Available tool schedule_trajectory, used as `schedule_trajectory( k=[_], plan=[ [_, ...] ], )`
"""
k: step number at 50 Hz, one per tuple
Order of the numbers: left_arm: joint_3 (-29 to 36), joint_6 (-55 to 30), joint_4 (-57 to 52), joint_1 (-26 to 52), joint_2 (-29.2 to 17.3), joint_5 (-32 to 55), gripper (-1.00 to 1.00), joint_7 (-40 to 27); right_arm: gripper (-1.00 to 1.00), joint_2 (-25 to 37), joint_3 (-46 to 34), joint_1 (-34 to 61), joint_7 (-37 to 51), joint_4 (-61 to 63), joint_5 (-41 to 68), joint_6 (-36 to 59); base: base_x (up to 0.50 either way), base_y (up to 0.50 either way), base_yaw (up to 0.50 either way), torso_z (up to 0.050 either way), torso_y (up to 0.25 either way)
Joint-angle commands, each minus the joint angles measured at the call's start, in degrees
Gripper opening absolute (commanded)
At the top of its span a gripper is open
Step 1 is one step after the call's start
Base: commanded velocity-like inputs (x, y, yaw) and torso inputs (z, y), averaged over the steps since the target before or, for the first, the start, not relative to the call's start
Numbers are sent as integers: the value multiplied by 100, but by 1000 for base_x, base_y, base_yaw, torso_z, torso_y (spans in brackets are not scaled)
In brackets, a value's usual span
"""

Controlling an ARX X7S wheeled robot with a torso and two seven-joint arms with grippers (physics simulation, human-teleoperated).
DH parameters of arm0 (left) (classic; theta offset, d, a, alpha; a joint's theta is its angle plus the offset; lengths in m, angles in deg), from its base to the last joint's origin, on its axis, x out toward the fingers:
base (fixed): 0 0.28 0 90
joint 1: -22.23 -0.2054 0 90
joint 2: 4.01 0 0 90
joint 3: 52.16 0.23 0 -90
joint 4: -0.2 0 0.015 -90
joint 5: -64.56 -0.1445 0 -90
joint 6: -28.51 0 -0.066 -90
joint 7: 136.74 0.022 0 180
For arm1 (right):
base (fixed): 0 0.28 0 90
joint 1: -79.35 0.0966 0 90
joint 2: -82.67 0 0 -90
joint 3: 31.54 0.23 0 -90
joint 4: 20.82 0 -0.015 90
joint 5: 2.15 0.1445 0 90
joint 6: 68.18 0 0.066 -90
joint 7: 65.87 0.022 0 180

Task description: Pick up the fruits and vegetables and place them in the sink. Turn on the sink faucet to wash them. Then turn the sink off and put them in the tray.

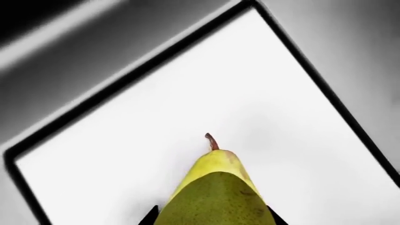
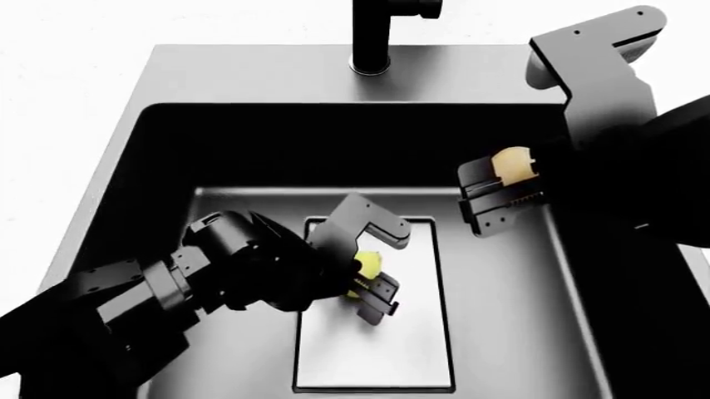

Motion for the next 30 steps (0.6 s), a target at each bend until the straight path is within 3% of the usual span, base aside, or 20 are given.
schedule_trajectory(
  k=[1,17,30],
  plan=[
    [-417,-154,-1284,156,-608,784,-100,-744,-100,40,21,26,2,61,-37,67,0,0,0,0,0],
    [-1745,-172,-3686,1042,-2431,2725,-100,-2414,-100,394,408,11,-158,784,-97,-188,0,0,0,0,0],
    [-2424,164,-4694,1200,-3470,3545,-100,-2794,-100,735,630,-8,94,1582,118,-567,0,0,0,0,0]
  ],
)
